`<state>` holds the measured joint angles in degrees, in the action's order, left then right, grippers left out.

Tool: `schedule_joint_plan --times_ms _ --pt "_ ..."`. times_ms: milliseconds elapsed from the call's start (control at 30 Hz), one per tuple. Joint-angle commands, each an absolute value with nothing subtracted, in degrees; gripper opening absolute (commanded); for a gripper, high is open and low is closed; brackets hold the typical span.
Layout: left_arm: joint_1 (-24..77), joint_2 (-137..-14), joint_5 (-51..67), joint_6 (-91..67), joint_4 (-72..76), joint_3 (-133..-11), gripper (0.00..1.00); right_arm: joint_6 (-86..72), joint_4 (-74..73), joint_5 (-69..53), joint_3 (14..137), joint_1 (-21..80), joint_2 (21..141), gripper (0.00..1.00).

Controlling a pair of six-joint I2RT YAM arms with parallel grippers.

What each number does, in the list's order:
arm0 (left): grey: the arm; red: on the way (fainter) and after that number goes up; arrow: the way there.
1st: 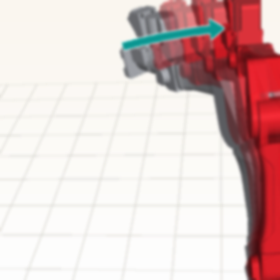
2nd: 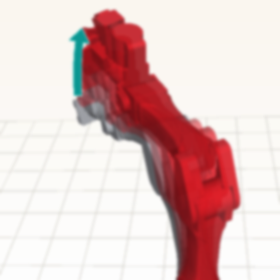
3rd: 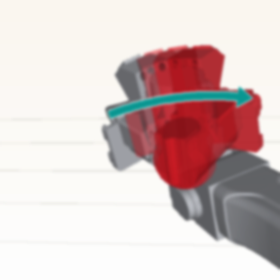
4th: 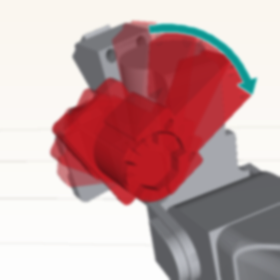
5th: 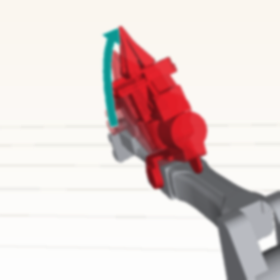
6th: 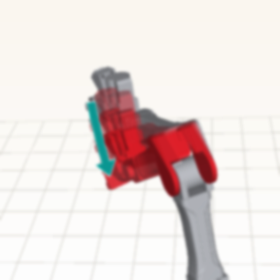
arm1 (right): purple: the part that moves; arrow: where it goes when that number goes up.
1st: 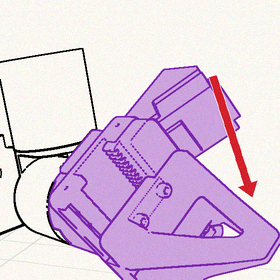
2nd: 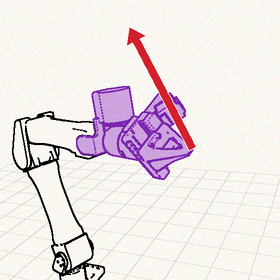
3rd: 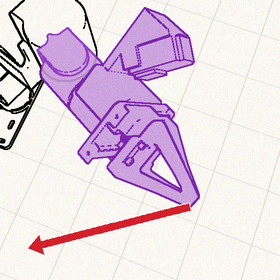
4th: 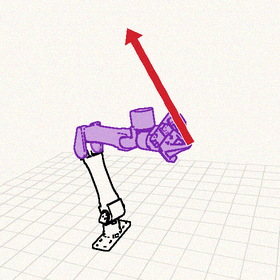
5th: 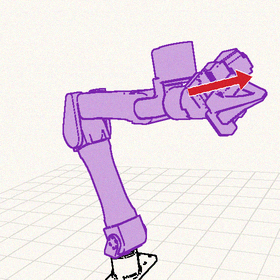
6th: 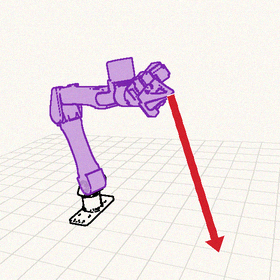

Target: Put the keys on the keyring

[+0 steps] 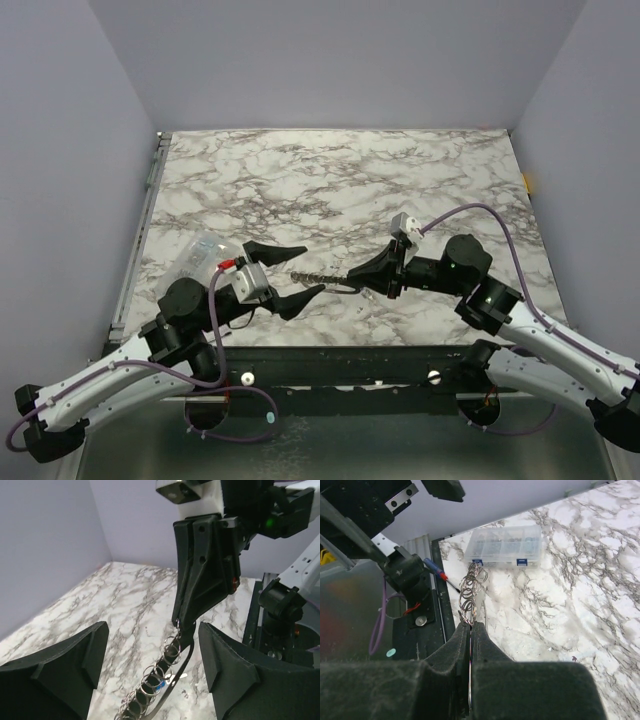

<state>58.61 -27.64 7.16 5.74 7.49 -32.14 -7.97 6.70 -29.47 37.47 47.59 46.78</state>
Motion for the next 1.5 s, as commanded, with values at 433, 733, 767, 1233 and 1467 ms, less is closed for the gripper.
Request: schedule_joint_plan --times_ms 433,733,767,1233,1467 --pt "58.2 -38.6 19.8 3.9 16.5 -30.5 0.58 -10.4 9.2 -31.4 36.5 47.9 45.5 0.01" --pt "58.2 -40.2 19.5 5.2 16.8 -30.3 0.53 -10.8 9.3 -34.4 36.6 48.0 45.5 0.01" --pt "58.2 -40.3 19.5 5.5 16.8 -30.3 0.53 -10.9 9.4 -34.5 36.6 48.0 45.4 0.01" --pt "58.2 -43.3 19.5 7.2 14.8 -31.1 0.3 -11.0 9.8 -36.8 36.3 48.0 45.3 0.01" --pt "58.2 -44.1 19.8 7.2 14.4 -31.5 0.18 -11.0 10.0 -37.1 36.2 48.0 45.6 0.01"
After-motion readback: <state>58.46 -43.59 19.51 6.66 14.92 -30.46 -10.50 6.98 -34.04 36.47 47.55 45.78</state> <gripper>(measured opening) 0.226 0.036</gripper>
